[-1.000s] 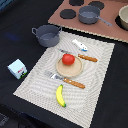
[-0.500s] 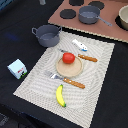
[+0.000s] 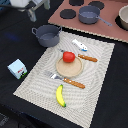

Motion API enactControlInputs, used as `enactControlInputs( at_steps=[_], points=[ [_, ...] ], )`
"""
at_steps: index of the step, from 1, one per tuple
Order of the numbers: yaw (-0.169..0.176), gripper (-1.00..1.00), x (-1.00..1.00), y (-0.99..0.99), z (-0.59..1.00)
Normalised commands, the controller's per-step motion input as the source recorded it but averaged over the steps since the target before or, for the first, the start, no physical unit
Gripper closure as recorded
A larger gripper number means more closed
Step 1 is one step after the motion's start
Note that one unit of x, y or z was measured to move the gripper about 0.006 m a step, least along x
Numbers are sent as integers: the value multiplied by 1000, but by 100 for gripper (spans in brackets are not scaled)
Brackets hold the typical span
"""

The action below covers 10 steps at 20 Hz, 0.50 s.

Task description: Interact with the objects in diverse but meaningful ways.

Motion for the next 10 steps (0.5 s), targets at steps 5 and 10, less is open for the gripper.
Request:
enactControlInputs(
  at_steps=[5, 10],
  points=[
    [0, -100, 179, -1000, -182],
    [0, -100, 208, -907, -114]
  ],
)
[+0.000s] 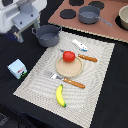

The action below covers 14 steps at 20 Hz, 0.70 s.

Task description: Interact with the objects in diverse but meaningful ways.

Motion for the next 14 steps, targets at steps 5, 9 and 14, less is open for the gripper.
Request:
enactControlInputs(
  at_steps=[5, 9, 14],
  points=[
    [0, -100, 202, -682, -1],
    [0, -100, 111, -487, -86],
    [0, -100, 30, -526, -187]
  ],
)
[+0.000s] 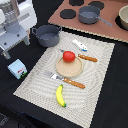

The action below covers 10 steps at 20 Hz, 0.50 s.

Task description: Interact with the objects in diverse but meaningful ways.

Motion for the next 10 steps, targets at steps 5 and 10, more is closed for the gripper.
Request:
enactControlInputs(
  at_steps=[5, 10],
  points=[
    [0, -100, 19, -434, -269],
    [0, -100, 138, -193, -252]
  ],
)
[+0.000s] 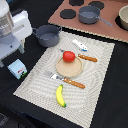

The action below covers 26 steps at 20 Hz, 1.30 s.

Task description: Interact with the objects in diverse but meaningful ways.

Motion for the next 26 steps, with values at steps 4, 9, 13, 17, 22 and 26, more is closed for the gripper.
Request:
enactControlInputs(
  at_steps=[4, 9, 13, 17, 22, 26],
  points=[
    [0, -100, 391, 5, -27],
    [0, -100, 237, 0, -71],
    [0, -100, 128, -54, -179],
    [0, -100, 74, -97, -259],
    [0, -100, 50, -73, -275],
    [0, -100, 150, -27, -209]
  ],
)
